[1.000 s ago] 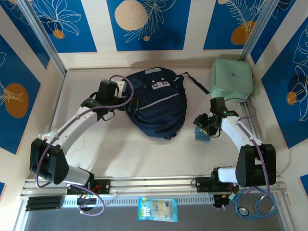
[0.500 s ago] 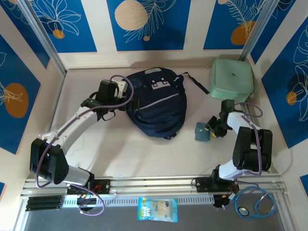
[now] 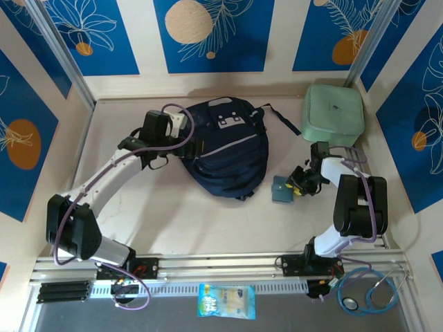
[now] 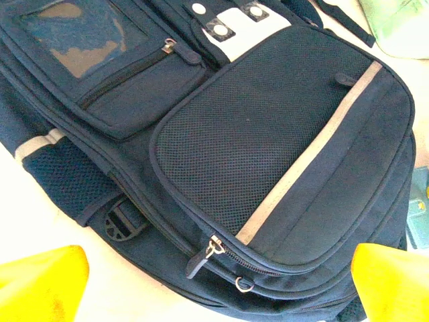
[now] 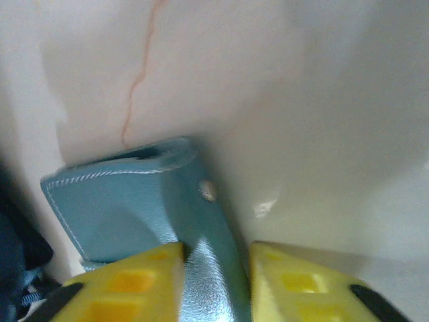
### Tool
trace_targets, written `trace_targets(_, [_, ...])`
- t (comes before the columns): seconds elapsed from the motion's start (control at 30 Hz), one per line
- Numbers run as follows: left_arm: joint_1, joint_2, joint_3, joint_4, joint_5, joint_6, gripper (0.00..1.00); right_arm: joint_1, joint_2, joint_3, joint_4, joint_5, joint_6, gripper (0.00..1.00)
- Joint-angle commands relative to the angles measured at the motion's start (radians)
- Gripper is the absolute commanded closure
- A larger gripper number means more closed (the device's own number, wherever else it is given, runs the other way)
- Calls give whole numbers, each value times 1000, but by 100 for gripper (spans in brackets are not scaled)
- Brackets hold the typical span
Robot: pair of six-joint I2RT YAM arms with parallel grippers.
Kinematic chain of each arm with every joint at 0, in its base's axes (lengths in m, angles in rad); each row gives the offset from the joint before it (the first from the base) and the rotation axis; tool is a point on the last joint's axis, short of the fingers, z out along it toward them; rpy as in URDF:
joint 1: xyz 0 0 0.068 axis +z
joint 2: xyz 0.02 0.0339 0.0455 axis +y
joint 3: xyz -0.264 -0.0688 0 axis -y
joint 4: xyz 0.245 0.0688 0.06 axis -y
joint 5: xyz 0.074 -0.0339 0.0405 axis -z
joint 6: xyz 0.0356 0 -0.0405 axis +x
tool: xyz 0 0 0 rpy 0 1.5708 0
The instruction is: Pack the student bag
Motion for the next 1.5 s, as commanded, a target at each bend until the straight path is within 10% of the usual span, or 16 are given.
trace_targets(0.0, [8, 14, 44, -12, 56, -16, 0, 12, 18, -7, -50, -5, 20, 80])
trace_targets(0.63, [-189, 205, 253, -143, 40, 246, 2, -9, -403, -69, 98, -121, 168, 99])
trace_targets(1.0, [-338, 424, 476, -338, -164, 579, 31, -26, -487, -88, 137, -227, 231, 100])
trace_targets(1.47, [-386, 633, 739, -472, -458, 508, 74, -53, -485, -86, 141, -269, 251, 100])
